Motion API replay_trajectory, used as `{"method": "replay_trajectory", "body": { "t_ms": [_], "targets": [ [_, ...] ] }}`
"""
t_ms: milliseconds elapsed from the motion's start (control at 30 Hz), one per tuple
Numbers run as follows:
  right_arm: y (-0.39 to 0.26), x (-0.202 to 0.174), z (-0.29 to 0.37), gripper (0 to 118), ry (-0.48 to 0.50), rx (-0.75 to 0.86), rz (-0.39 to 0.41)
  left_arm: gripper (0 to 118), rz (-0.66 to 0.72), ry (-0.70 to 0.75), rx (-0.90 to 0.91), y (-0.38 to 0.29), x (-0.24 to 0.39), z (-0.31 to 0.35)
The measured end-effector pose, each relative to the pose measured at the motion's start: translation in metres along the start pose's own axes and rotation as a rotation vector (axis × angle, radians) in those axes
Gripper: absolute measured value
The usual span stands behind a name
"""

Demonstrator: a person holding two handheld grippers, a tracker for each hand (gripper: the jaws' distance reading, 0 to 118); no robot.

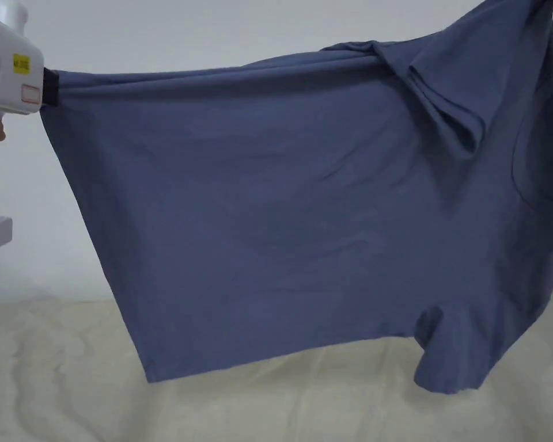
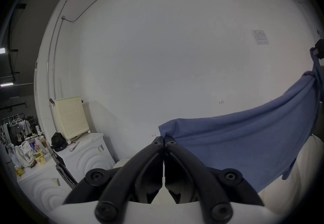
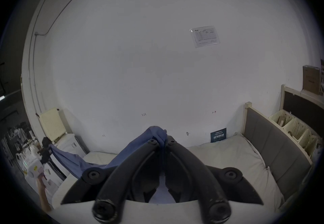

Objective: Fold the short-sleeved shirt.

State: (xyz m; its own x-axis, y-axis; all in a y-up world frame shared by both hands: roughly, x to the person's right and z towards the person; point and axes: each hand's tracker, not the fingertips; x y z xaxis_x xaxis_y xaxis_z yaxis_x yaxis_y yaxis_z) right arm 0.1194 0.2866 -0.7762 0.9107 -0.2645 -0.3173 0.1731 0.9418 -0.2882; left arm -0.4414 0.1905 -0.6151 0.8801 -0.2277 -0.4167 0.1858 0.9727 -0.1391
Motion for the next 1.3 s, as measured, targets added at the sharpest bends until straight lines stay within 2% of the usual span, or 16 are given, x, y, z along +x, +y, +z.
{"method": "replay_trajectory", "body": {
  "t_ms": [67, 167, 433, 533, 700, 767, 800, 900, 967, 1033, 1100, 1167, 1200, 1300],
  "targets": [
    [-0.009, 0.0, -0.007, 2, 0.0, -0.016, 0.018, 0, 0.04, 0.003, 0.01, -0.005, 0.001, -0.004],
    [-0.022, 0.007, -0.018, 2, -0.002, -0.055, 0.006, 0, -0.02, 0.015, -0.012, -0.013, 0.003, -0.009],
    [-0.08, 0.026, -0.028, 2, 0.023, -0.146, -0.01, 0, 0.003, 0.004, -0.061, -0.056, 0.006, 0.003],
    [-0.119, 0.032, -0.022, 2, 0.046, -0.198, -0.012, 0, 0.01, -0.014, -0.113, -0.1, 0.013, 0.02],
    [-0.244, 0.058, -0.007, 2, 0.064, -0.36, -0.082, 0, -0.038, -0.072, -0.269, -0.189, 0.032, 0.059],
    [-0.299, 0.067, 0.007, 2, 0.07, -0.421, -0.131, 0, -0.052, -0.091, -0.333, -0.235, 0.04, 0.081],
    [-0.321, 0.071, 0.013, 2, 0.052, -0.473, -0.145, 0, -0.058, -0.1, -0.37, -0.28, 0.053, 0.108],
    [-0.401, 0.081, 0.044, 2, 0.001, -0.552, -0.174, 0, -0.025, -0.169, -0.466, -0.341, 0.058, 0.144],
    [-0.441, 0.087, 0.066, 2, 0.024, -0.593, -0.175, 0, -0.004, -0.19, -0.547, -0.374, 0.056, 0.16],
    [-0.475, 0.09, 0.095, 2, -0.036, -0.616, -0.198, 0, 0.062, -0.183, -0.593, -0.401, 0.05, 0.18],
    [-0.505, 0.096, 0.127, 2, -0.02, -0.608, -0.229, 0, 0.116, -0.182, -0.645, -0.423, 0.044, 0.194],
    [-0.522, 0.098, 0.157, 2, -0.041, -0.616, -0.269, 0, 0.04, -0.187, -0.657, -0.436, 0.039, 0.212],
    [-0.525, 0.098, 0.169, 2, -0.017, -0.594, -0.267, 0, 0.027, -0.186, -0.669, -0.438, 0.037, 0.223],
    [-0.535, 0.103, 0.208, 2, -0.014, -0.589, -0.312, 0, 0.058, -0.197, -0.667, -0.437, 0.026, 0.253]
  ]
}}
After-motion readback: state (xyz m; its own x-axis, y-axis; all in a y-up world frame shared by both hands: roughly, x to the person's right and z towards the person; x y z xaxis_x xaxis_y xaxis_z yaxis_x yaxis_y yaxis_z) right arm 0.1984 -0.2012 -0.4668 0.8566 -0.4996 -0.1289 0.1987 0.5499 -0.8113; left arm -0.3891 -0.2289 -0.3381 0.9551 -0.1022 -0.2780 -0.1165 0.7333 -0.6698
